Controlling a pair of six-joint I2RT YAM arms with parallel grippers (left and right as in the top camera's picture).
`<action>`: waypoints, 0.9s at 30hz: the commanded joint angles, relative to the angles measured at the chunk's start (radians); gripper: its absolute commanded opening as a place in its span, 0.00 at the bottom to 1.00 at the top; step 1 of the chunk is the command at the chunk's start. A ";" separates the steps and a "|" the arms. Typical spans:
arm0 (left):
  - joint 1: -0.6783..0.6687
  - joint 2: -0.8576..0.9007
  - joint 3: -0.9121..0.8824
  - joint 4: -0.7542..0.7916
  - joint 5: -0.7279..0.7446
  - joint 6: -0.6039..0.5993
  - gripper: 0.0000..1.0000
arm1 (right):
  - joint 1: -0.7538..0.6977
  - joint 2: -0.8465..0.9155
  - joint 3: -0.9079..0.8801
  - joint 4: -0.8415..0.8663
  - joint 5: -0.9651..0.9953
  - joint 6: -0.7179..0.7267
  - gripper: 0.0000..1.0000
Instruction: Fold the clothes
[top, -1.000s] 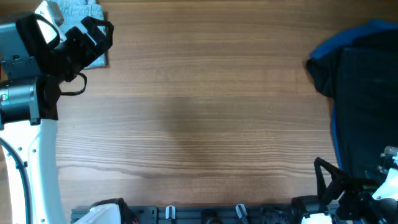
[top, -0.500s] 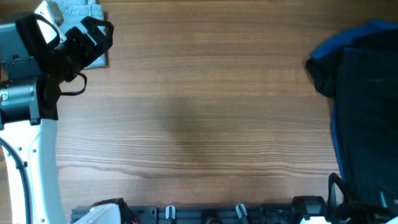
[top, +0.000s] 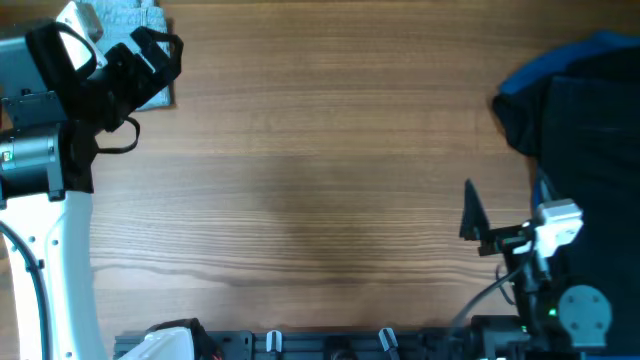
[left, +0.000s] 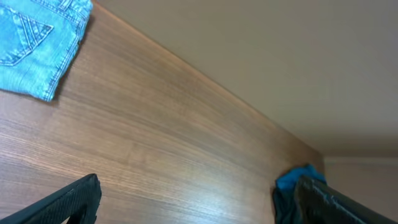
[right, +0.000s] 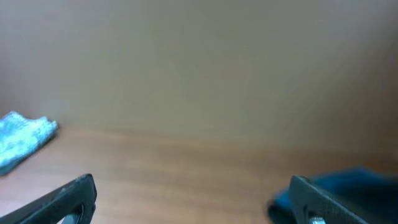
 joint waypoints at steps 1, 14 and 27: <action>0.006 0.002 -0.002 0.002 0.014 0.016 1.00 | -0.005 -0.106 -0.154 0.099 -0.077 -0.030 1.00; 0.006 0.002 -0.002 0.002 0.014 0.016 1.00 | -0.005 -0.124 -0.411 0.245 -0.092 -0.050 1.00; 0.006 0.002 -0.002 0.002 0.014 0.016 1.00 | -0.005 -0.122 -0.411 0.248 -0.092 -0.058 1.00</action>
